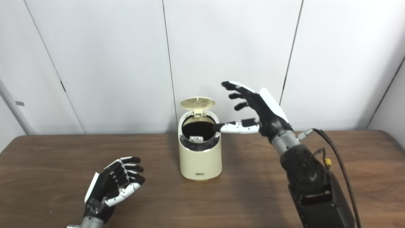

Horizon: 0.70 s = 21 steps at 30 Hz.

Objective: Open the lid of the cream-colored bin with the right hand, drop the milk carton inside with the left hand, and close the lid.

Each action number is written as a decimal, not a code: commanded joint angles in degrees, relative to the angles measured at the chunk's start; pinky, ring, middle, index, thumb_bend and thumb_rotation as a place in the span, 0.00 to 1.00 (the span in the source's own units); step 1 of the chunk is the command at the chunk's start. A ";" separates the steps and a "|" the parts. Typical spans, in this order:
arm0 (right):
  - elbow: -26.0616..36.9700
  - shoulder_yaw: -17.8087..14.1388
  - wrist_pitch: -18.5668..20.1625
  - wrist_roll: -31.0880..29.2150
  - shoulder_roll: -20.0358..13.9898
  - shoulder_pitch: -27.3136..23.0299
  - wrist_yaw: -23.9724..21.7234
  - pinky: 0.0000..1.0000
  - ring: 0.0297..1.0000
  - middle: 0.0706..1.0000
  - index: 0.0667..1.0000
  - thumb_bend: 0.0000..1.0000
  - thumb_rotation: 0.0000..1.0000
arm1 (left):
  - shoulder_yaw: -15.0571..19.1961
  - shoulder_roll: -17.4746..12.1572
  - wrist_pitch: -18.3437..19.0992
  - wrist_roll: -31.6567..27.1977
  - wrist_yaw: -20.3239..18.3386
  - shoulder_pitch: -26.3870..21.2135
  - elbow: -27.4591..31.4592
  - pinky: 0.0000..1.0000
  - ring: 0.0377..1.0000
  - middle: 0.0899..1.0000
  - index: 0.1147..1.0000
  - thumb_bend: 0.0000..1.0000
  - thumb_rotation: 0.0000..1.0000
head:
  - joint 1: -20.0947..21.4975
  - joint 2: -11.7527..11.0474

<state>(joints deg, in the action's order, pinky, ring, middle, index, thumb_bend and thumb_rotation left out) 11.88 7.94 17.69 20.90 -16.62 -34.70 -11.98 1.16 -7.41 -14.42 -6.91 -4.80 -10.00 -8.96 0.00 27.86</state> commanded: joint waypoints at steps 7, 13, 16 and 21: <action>-3.40 6.70 0.20 7.92 -3.53 -10.25 -5.53 0.85 0.94 0.91 0.88 0.64 0.62 | 0.01 1.14 -3.41 0.55 -0.77 0.17 -3.93 0.41 0.49 0.56 0.62 0.61 0.09 | -0.10 -0.34; -7.05 9.46 -2.48 9.64 -3.67 -13.25 -7.41 0.87 0.95 0.92 0.88 0.67 0.62 | 0.00 1.41 -5.64 1.83 -0.63 -0.25 -5.51 0.40 0.48 0.55 0.62 0.60 0.10 | -0.32 -0.38; -8.50 10.53 -3.36 10.96 -3.49 -14.16 -7.47 0.82 0.92 0.89 0.86 0.71 0.62 | 0.07 1.64 -6.47 1.38 -0.99 -0.41 -5.93 0.40 0.48 0.55 0.61 0.61 0.13 | -0.45 -0.37; -7.98 11.24 -4.79 11.05 -3.67 -13.77 -8.72 0.84 0.94 0.90 0.87 0.70 0.59 | -0.02 1.81 -6.94 2.62 -0.66 -0.40 -5.90 0.40 0.48 0.55 0.61 0.62 0.15 | -0.75 -0.25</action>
<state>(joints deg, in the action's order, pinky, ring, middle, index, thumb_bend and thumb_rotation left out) 2.19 19.70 14.83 31.38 -19.75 -45.23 -20.76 1.58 -6.49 -19.12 -4.77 -5.62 -11.86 -11.85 -0.70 27.60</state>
